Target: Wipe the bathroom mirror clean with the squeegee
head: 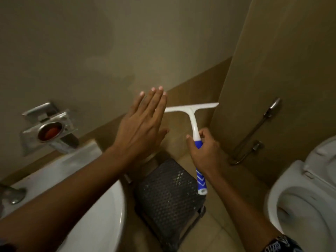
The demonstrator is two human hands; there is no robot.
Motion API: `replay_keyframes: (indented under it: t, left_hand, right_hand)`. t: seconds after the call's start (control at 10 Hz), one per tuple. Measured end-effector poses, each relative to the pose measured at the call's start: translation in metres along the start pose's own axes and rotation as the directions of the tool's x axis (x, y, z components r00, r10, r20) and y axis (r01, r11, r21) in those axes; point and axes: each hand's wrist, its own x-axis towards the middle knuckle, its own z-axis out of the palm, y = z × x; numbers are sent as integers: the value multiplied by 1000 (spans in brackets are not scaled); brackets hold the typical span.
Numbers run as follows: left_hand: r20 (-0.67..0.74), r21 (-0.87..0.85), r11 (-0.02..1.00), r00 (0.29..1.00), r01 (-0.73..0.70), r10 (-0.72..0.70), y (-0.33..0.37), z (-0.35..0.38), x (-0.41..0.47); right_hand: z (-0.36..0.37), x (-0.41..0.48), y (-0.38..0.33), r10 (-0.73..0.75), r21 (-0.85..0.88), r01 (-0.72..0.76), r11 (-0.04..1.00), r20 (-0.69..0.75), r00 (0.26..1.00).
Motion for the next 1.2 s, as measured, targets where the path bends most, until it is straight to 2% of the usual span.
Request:
replay_keyframes:
  t: [0.1, 0.2, 0.3, 0.4, 0.5, 0.7, 0.9, 1.0, 1.1, 1.2]
  left_hand:
    - [188, -59, 995, 980, 76, -63, 16, 61, -24]
    - [287, -78, 991, 954, 113, -86, 25, 97, -43]
    - [400, -103, 984, 912, 147, -94, 34, 140, -70]
    - [441, -113, 981, 893, 161, -96, 37, 158, -84]
    - [475, -135, 975, 875, 175, -91, 41, 177, -99]
    - [504, -135, 969, 856, 207, -113, 46, 191, -113]
    - [480, -67, 984, 870, 168, -115, 47, 187, -120]
    - [477, -63, 981, 869, 183, -131, 47, 187, -122]
    - [485, -43, 981, 863, 188, -143, 45, 185, -126]
    - [468, -33, 978, 867, 208, -169, 47, 182, -128]
  right_hand:
    - [32, -39, 67, 113, -165, -97, 982, 94, 989]
    - [54, -67, 105, 226, -260, -174, 950, 188, 956]
    - [87, -101, 145, 363, -409, -259, 875, 198, 911]
    - [107, -117, 164, 462, -471, -337, 815, 178, 869]
    - [135, -129, 184, 606, -459, -462, 759, 240, 758]
    - [171, -138, 198, 702, -398, -583, 708, 309, 642]
    - [190, -143, 209, 744, -425, -610, 669, 386, 546]
    - [190, -146, 215, 748, -489, -567, 663, 396, 533]
    - [186, -152, 222, 723, -552, -479, 683, 414, 553]
    - [182, -148, 217, 709, -580, -446, 682, 371, 600]
